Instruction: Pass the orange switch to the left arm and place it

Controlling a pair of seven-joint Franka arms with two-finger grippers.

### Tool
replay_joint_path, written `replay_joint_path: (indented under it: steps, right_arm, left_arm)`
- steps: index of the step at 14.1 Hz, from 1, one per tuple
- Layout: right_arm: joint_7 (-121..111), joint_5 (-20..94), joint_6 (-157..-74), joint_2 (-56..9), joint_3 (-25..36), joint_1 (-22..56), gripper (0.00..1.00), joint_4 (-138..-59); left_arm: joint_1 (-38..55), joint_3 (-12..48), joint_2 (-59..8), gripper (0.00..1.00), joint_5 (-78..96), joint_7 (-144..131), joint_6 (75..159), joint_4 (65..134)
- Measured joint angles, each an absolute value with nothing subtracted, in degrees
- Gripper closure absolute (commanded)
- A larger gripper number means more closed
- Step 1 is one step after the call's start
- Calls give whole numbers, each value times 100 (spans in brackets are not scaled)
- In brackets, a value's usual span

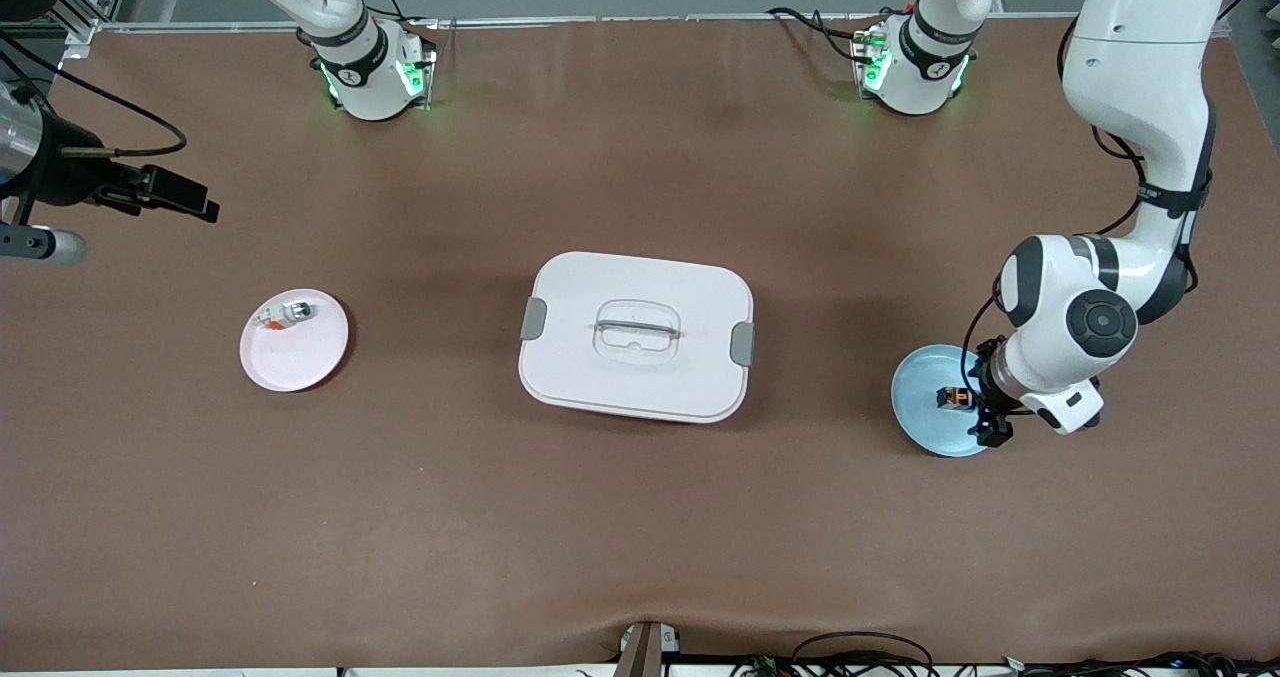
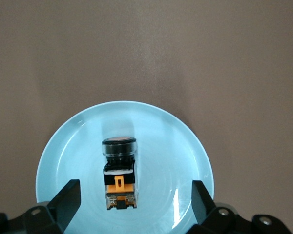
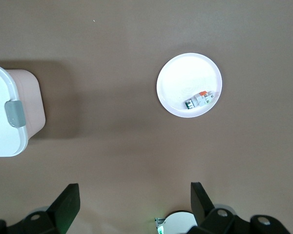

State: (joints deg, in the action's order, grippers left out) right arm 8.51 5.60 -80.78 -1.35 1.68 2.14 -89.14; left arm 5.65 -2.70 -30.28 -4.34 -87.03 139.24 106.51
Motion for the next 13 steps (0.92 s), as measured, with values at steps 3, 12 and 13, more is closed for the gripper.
replay_joint_path:
  steps: [3,12,13]
  right_arm:
    - [856,542,-8080,-135,150,240,0,-8914]
    - [834,533,-8254,139,122,378,0,-8931]
    - [772,531,-8282,162,125,379,0,-8956]
  left_arm:
    - [563,-270,-2905,0,-436,-8600,13774,10651]
    - [558,-264,-2780,0,-320,-4244,13415,10618]
    - [558,-263,-2780,0,-246,-3767,13411,10618]
